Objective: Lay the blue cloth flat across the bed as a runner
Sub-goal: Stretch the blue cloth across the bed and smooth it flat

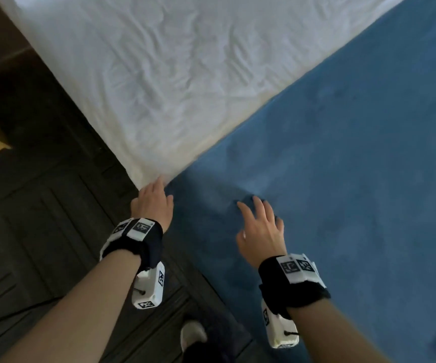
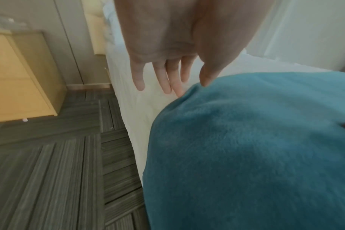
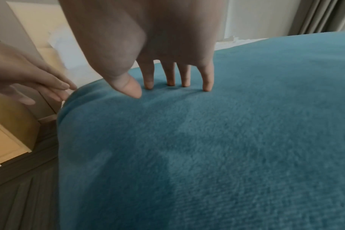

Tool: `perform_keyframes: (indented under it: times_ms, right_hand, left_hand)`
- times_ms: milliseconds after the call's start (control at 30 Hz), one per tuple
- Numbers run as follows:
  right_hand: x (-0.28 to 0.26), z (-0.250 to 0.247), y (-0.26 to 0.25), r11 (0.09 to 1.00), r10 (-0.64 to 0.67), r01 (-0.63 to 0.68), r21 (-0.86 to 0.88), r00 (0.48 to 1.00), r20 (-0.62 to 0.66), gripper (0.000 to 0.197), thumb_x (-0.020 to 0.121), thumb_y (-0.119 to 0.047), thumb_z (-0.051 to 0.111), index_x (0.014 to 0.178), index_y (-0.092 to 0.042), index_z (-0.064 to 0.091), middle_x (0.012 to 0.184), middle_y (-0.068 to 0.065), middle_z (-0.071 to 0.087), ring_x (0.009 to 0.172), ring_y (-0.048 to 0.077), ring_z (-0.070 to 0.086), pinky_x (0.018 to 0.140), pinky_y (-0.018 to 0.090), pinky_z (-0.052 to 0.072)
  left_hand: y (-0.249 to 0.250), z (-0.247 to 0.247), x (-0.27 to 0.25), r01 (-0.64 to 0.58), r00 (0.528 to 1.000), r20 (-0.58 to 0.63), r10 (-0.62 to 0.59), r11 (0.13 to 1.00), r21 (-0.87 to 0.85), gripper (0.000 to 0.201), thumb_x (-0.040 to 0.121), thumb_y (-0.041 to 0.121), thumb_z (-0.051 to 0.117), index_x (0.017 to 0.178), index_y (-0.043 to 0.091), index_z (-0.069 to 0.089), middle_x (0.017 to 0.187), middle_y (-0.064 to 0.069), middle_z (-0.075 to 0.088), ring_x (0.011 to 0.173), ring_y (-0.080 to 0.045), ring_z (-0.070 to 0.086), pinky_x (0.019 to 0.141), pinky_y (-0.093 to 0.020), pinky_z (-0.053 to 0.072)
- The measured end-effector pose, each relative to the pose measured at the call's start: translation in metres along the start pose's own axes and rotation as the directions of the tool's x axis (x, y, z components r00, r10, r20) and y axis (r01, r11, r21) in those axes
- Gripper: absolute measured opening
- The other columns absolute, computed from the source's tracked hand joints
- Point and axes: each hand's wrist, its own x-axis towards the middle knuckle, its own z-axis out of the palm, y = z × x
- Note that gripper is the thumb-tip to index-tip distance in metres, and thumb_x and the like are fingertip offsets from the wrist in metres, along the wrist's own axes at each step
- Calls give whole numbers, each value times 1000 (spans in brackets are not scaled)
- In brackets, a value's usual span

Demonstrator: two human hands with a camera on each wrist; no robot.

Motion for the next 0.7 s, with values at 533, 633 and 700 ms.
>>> perform_keyframes:
  times_ms: [533, 633, 700]
  right_hand:
    - [-112, 19, 88, 872, 450, -427, 239, 892, -49, 65, 83, -16, 50, 144, -27, 30, 157, -2, 17, 146, 19, 11, 116, 41, 20]
    - [-163, 26, 133, 737, 655, -627, 254, 755, -36, 63, 85, -17, 52, 144, -26, 32, 157, 0, 18, 145, 22, 13, 113, 46, 26]
    - [-191, 33, 151, 670, 726, -698, 254, 687, -29, 65, 83, -17, 55, 143, -27, 32, 156, 2, 19, 145, 24, 13, 111, 49, 29]
  left_hand:
    - [-17, -5, 18, 84, 992, 85, -94, 989, 119, 20, 92, 15, 49, 108, 5, 57, 122, -27, 54, 111, -47, 51, 96, -57, 42]
    - [-15, -9, -1, 69, 996, 49, -78, 984, 162, 29, 88, 13, 56, 116, 9, 53, 128, -24, 47, 114, -46, 48, 94, -59, 42]
    - [-12, -5, -16, 23, 996, 83, -39, 982, 189, 47, 87, 16, 57, 131, 12, 42, 138, -21, 40, 120, -45, 44, 96, -58, 39]
